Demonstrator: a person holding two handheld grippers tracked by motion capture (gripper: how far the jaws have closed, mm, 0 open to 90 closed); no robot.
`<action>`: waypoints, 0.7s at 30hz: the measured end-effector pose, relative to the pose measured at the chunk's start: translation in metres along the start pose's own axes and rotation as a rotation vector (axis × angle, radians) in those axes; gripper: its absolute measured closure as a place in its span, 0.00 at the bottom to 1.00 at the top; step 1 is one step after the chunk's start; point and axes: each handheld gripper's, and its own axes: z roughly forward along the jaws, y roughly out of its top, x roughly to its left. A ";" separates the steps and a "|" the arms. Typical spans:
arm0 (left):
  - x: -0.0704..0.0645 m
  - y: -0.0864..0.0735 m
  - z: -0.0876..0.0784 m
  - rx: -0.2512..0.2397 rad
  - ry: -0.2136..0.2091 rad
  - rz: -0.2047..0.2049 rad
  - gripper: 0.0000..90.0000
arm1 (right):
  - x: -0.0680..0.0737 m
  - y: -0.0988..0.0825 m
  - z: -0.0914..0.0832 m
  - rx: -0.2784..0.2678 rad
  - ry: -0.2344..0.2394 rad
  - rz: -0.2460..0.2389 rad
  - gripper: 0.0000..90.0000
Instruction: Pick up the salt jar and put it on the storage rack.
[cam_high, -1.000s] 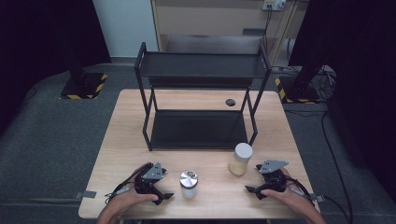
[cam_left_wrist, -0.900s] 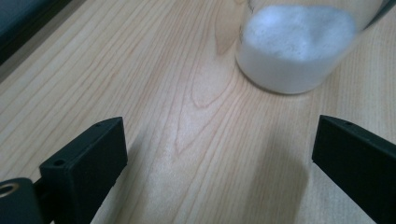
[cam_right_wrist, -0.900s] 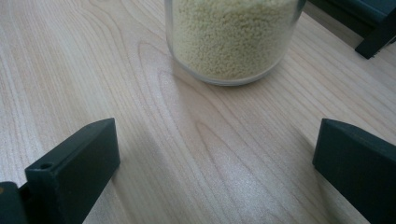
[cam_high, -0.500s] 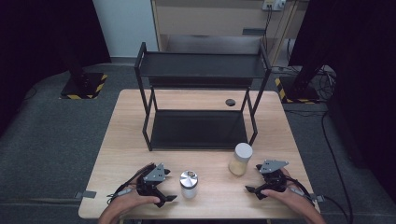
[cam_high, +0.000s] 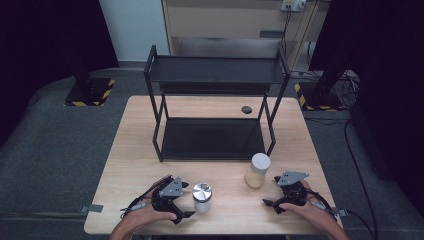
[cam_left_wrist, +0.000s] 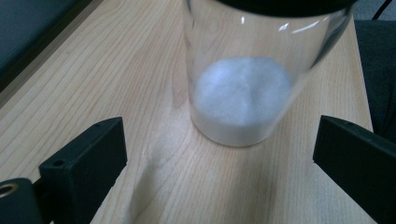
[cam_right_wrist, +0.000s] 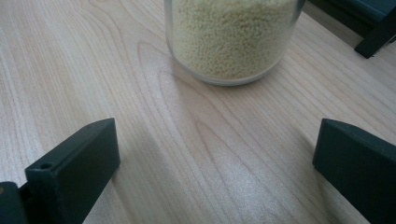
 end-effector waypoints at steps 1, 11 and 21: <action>-0.001 0.001 0.001 -0.001 -0.001 0.005 0.02 | 0.000 0.000 0.000 0.000 0.000 0.000 0.02; -0.004 0.008 0.009 0.000 -0.010 0.024 0.02 | 0.000 0.000 0.000 0.000 0.000 0.000 0.02; -0.007 0.011 0.014 -0.012 -0.010 0.029 0.02 | 0.000 0.000 0.000 0.000 -0.001 0.001 0.02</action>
